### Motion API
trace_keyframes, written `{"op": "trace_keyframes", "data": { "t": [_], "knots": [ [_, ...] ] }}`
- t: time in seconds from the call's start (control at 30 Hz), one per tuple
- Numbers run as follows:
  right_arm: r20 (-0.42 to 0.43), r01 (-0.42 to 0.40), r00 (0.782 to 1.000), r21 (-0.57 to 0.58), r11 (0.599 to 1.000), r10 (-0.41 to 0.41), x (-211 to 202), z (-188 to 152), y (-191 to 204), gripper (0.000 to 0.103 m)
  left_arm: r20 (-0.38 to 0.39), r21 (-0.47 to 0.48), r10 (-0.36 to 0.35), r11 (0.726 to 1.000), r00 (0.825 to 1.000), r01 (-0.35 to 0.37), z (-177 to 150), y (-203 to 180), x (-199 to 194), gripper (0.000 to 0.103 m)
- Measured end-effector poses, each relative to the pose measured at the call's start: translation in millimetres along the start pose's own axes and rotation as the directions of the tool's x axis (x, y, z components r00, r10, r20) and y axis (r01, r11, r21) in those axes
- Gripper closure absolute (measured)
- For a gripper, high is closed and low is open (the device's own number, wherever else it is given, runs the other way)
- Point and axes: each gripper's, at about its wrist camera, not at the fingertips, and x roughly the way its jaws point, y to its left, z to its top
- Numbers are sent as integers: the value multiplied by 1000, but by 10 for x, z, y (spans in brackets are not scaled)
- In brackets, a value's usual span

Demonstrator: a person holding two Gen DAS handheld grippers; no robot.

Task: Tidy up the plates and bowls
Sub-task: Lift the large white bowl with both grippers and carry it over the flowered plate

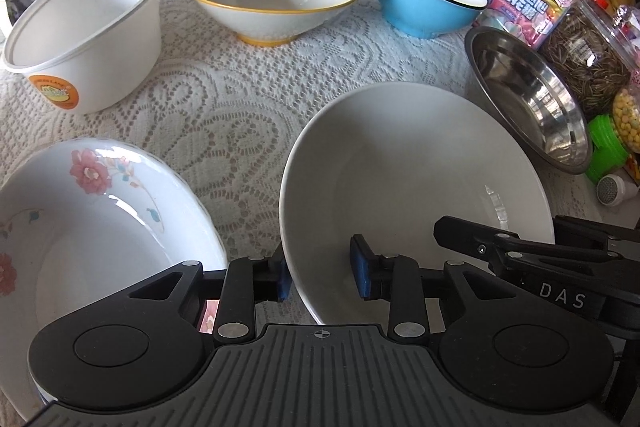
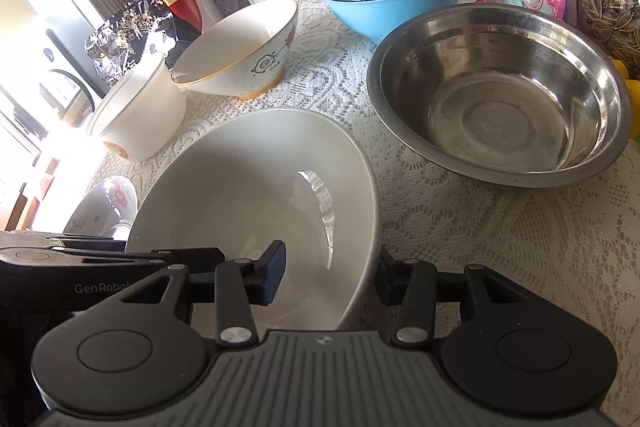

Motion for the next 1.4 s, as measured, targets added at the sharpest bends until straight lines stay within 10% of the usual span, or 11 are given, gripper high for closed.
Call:
{"op": "trace_keyframes", "data": {
  "t": [0.47,0.8,1.4],
  "knots": [
    [80,38,996,-115,993,-29,-265,8,348,58,161,4,10,1000,987,-11,-86,92,-442,76],
    [85,-68,992,-271,960,94,-294,64,1066,58,303,-125,73,992,950,-36,-386,660,-1121,78],
    [-102,-170,985,-404,899,140,296,-249,1887,58,213,-318,179,942,960,-105,-960,1497,-1092,78]
  ]
}}
